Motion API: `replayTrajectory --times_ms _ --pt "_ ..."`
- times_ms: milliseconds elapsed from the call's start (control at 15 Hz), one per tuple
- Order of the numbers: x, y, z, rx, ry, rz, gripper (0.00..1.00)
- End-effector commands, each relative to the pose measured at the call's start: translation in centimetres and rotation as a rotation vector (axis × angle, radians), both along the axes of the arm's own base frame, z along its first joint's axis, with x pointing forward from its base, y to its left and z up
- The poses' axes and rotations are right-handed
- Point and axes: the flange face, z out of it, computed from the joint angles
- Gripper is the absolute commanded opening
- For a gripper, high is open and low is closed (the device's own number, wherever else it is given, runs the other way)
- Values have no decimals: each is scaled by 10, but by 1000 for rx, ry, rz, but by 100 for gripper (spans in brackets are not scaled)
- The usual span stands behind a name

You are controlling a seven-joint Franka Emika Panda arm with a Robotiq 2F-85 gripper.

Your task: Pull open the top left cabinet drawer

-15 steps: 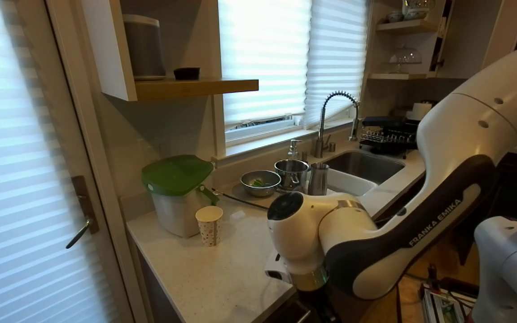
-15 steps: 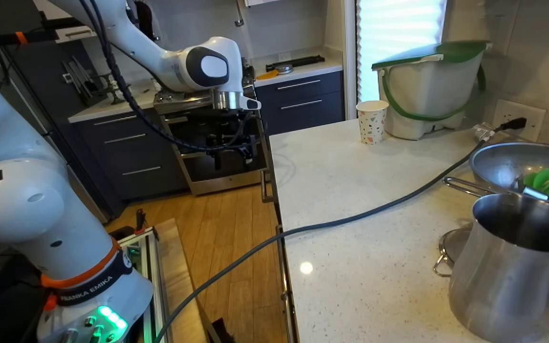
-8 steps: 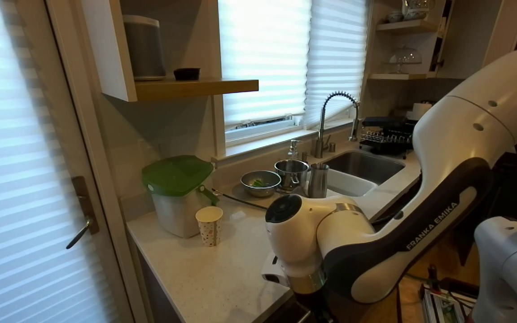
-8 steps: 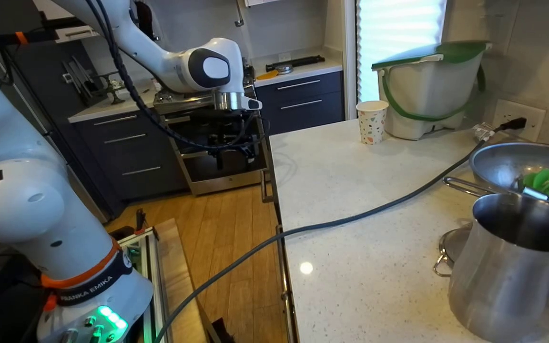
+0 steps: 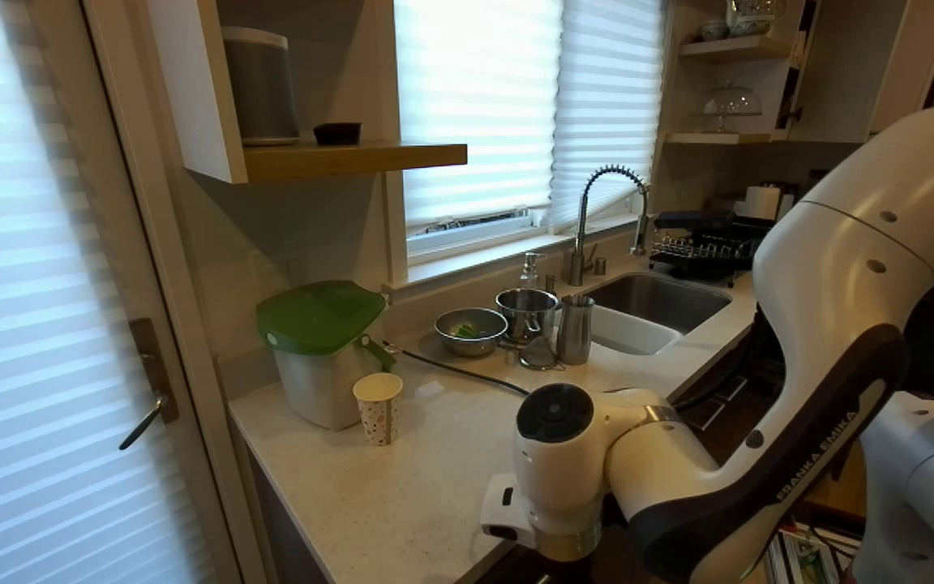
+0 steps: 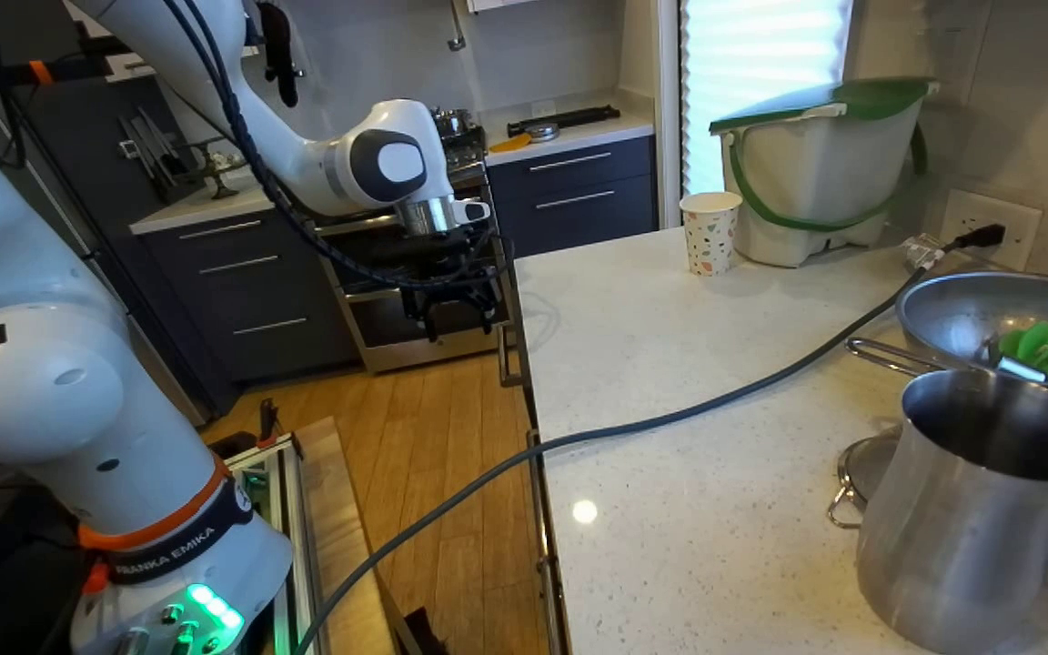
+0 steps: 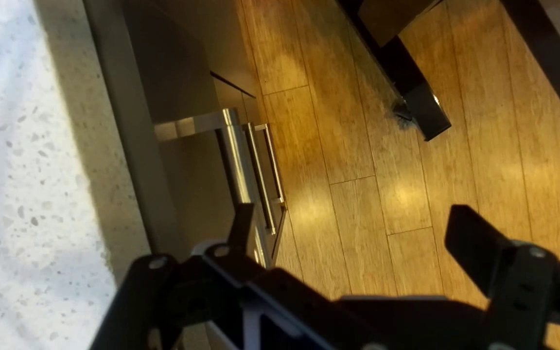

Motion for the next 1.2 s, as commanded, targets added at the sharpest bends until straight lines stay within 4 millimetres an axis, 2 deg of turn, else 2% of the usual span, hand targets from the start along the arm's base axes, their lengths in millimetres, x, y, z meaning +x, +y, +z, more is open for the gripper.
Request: replayTrajectory --times_ms 0,1133 --pt "-10 -2 -18 17 -59 68 100" --pt "-7 -2 -62 8 -191 147 100"
